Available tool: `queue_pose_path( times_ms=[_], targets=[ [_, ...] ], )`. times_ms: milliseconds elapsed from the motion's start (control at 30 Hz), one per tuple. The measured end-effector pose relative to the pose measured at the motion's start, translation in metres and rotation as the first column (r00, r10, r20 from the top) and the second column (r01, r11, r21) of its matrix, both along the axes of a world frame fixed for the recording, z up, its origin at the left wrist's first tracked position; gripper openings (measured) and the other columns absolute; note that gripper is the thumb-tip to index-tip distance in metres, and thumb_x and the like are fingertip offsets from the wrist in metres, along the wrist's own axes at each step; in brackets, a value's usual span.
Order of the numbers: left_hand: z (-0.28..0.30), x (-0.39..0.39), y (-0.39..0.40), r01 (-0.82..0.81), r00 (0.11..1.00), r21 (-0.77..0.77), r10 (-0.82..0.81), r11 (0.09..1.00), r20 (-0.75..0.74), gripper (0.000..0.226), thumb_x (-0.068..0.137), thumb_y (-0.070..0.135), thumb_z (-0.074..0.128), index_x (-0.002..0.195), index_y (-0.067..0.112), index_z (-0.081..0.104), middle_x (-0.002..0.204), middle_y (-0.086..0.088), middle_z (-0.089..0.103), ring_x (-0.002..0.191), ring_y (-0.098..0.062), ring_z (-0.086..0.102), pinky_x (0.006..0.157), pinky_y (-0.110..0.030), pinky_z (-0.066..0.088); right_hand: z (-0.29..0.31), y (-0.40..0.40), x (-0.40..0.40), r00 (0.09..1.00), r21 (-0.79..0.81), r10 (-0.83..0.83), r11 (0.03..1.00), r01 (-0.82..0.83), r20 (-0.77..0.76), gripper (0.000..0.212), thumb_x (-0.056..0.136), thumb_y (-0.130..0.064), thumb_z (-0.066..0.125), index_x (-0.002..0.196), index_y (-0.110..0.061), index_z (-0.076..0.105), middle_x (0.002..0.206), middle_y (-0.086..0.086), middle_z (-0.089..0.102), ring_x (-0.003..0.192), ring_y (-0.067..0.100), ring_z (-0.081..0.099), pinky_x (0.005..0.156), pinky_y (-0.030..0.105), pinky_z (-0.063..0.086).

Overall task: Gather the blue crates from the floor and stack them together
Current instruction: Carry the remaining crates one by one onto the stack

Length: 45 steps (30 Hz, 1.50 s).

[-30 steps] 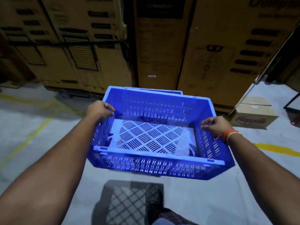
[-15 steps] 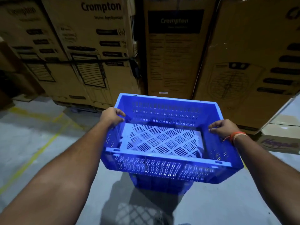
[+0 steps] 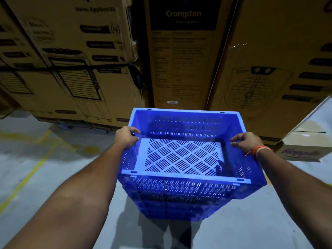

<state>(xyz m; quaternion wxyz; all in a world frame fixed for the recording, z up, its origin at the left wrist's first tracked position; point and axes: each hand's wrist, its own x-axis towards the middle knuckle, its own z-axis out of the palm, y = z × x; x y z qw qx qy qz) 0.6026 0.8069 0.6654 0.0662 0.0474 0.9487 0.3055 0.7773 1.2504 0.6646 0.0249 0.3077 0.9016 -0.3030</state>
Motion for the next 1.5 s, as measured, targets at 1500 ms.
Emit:
queue_pose_path(
  times_ms=[1500],
  targets=[
    [-0.024, -0.017, -0.024, 0.093, 0.995, -0.185, -0.098, 0.978, -0.016, 0.024, 0.079, 0.02, 0.076, 0.102, 0.028, 0.074, 0.091, -0.003, 0.07, 0.082, -0.02, 0.065, 0.077, -0.026, 0.05, -0.007, -0.034, -0.02, 1.0, 0.14, -0.004, 0.99, 0.004, 0.003, 0.004, 0.071, -0.024, 0.073, 0.074, -0.021, 0.072, 0.074, 0.0, 0.065, 0.073, 0.017, 0.057, 0.07, 0.02, 0.039]
  ],
)
